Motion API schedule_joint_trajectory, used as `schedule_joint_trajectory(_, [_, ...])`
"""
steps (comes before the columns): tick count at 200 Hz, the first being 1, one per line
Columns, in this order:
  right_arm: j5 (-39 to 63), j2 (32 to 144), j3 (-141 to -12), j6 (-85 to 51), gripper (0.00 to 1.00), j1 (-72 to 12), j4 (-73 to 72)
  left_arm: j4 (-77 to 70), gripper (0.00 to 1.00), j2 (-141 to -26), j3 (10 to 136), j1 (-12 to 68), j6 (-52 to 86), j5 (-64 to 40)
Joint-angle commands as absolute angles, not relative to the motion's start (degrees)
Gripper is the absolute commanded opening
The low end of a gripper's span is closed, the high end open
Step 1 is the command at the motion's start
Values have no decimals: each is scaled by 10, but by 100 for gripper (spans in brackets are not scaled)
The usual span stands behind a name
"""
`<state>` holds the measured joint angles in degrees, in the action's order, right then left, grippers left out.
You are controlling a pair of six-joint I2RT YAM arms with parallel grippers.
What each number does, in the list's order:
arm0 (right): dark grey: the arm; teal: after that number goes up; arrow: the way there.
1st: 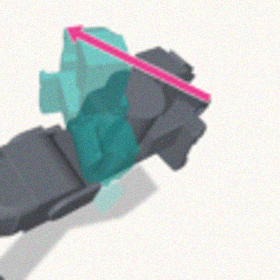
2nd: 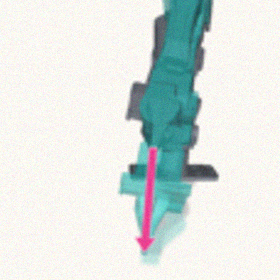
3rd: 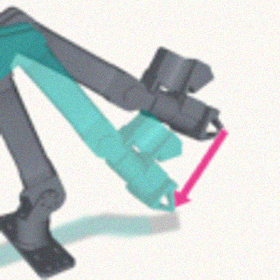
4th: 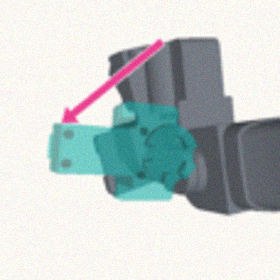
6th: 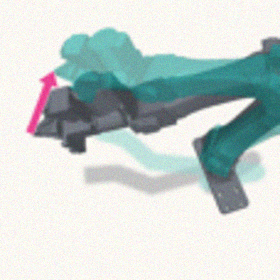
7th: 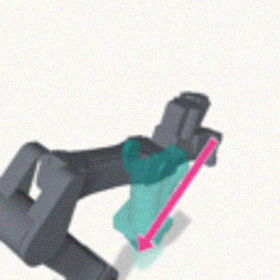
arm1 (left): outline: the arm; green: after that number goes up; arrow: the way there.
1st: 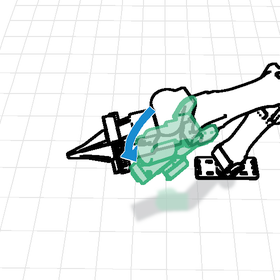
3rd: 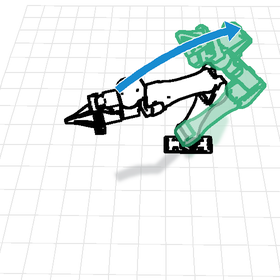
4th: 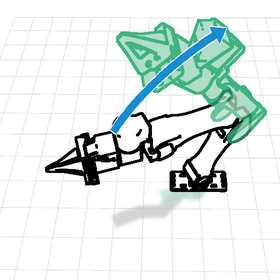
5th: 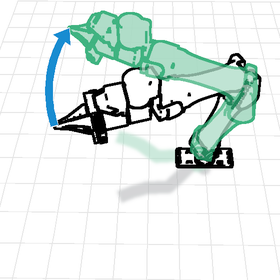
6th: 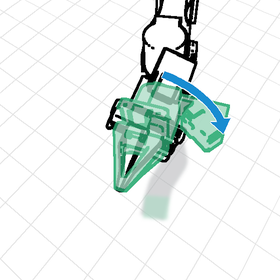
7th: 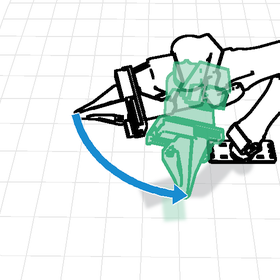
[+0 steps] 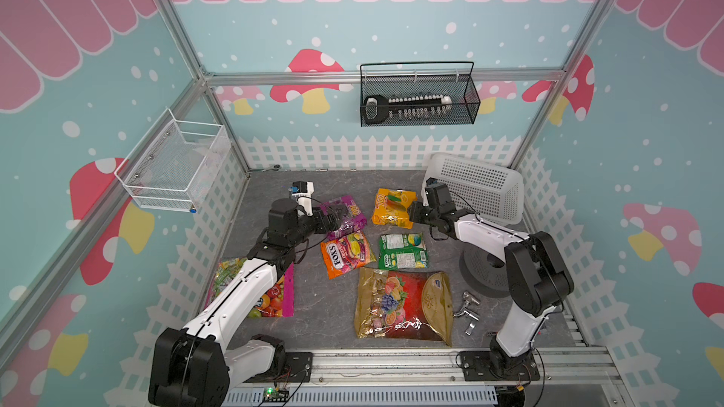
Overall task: Put the candies in the basket
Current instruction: Pick up the candy at the center of the board.
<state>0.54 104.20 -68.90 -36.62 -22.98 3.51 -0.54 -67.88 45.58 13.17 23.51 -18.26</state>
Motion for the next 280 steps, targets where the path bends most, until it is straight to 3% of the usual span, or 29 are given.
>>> schedule_joint_trajectory(1, [1, 1071, -719, -377, 52, -231, 78, 5, 99, -690, 464, 134, 220, -211])
schedule_joint_trajectory(70, [7, 1139, -763, -380, 40, -231, 77, 10, 92, -719, 456, 133, 241, -190])
schedule_joint_trajectory(106, [23, 1147, -766, -373, 10, -231, 72, 14, 92, -719, 455, 132, 244, -174])
schedule_joint_trajectory(124, [47, 1143, -766, -360, 0, -232, 72, 14, 92, -721, 454, 131, 245, -174])
schedule_joint_trajectory(225, [122, 1028, -767, -276, 0, -243, 111, 14, 91, -744, 460, 131, 276, -196])
schedule_joint_trajectory(280, [133, 1005, -834, -251, 0, -243, 172, 13, 91, -753, 465, 134, 290, -220])
